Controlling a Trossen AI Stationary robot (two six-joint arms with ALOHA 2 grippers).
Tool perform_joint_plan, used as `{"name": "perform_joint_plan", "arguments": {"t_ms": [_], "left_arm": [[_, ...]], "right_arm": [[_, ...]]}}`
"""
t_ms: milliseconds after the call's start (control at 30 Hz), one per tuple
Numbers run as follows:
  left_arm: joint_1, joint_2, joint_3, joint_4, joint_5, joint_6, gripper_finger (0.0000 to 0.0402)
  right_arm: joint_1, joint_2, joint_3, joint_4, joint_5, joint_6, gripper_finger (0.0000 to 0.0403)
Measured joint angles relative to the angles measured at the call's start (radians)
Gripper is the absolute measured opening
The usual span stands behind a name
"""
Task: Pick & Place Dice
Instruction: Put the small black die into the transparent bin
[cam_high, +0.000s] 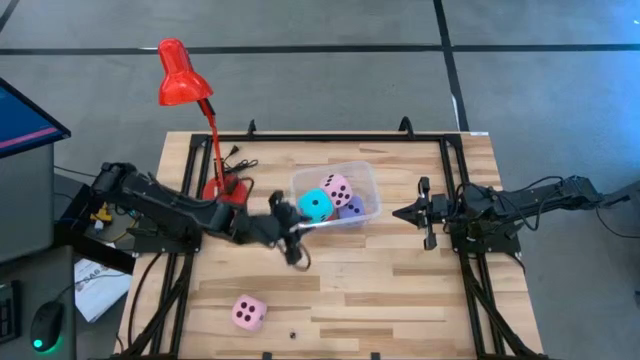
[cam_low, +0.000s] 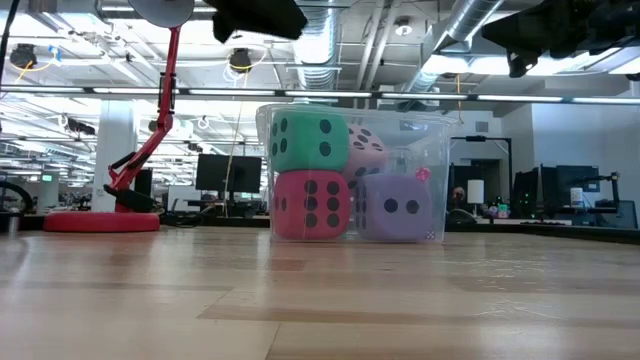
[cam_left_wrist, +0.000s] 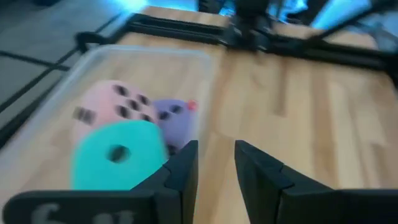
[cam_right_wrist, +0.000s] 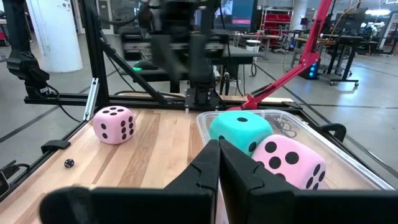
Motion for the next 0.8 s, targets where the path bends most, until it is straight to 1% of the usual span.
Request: {"name": "perform_joint_plan", "arguments": {"t_ms": [200, 333, 467, 800], "left_arm": [[-0.144, 0.0, 0.0, -0.028, 0.0, 0.045, 0.0074], [-0.202, 0.0, 0.0, -0.026, 0.001, 0.046, 0.0065], [-0.225, 0.0, 0.0, -0.026, 0.0, 0.046, 0.0058], [-0.218, 0.0, 0.0, 0.002, 0.0, 0.046, 0.0049]], "right_arm": [[0.0, 0.0, 0.0, 0.0, 0.0, 0.0, 0.0005], [0.0, 0.0, 0.0, 0.0, 0.0, 0.002, 0.0005], [0.0, 0.0, 0.0, 0.0, 0.0, 0.002, 0.0005], [0.0, 0.0, 0.0, 0.0, 0.0, 0.001, 0.0005]]}}
